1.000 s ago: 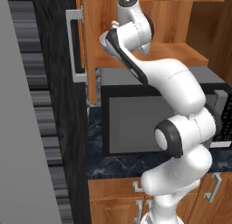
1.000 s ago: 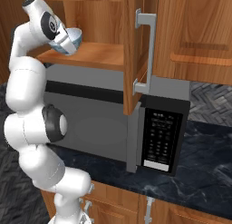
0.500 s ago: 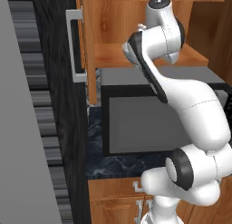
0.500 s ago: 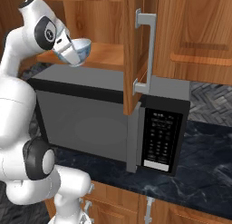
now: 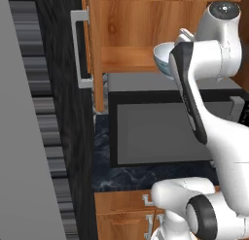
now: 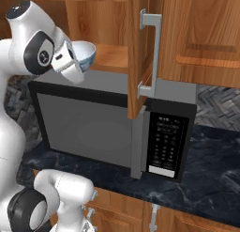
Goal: Take the smaller bowl and place it next to the appetizer plate on the dining counter , and place the larger bowl next to the plate with cooked food.
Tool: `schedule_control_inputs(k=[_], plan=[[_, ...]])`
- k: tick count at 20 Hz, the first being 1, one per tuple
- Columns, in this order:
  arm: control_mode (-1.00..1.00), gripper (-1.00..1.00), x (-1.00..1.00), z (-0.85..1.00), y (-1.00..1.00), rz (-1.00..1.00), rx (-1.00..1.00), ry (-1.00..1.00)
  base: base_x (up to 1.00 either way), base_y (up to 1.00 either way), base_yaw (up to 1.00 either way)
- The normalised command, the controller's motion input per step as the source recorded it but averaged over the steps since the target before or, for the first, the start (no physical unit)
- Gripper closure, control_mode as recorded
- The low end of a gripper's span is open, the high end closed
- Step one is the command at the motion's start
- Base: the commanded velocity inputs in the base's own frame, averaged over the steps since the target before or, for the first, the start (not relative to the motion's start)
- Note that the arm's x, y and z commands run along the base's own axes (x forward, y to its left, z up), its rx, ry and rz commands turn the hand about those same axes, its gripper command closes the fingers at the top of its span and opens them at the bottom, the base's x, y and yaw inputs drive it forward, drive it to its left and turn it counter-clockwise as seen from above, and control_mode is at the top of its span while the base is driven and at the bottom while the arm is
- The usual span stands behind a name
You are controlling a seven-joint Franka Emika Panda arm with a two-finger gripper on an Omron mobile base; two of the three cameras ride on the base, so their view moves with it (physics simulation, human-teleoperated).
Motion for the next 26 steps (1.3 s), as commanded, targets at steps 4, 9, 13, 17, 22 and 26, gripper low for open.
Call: schedule_control_inputs(k=[4, 9, 13, 17, 22, 26], plan=[[-1.0, 1.0, -0.97, -0.04, 0.1, 0.07, -0.02, -0.04, 0.0, 0.0, 0.0], [1.0, 1.0, -0.19, -0.02, 0.05, 0.02, -0.01, 0.0, -0.79, 0.07, 0.09], [1.0, 1.0, 0.0, 0.0, 0.0, 0.0, 0.0, 0.0, -1.0, -0.05, 0.06], [1.0, 1.0, 0.0, 0.0, 0.0, 0.0, 0.0, 0.0, -1.0, -0.49, -0.01], [1.0, 1.0, 0.0, 0.0, 0.0, 0.0, 0.0, 0.0, -0.71, -0.98, -0.17], [1.0, 1.0, 0.0, 0.0, 0.0, 0.0, 0.0, 0.0, -0.65, -0.91, -0.34]])
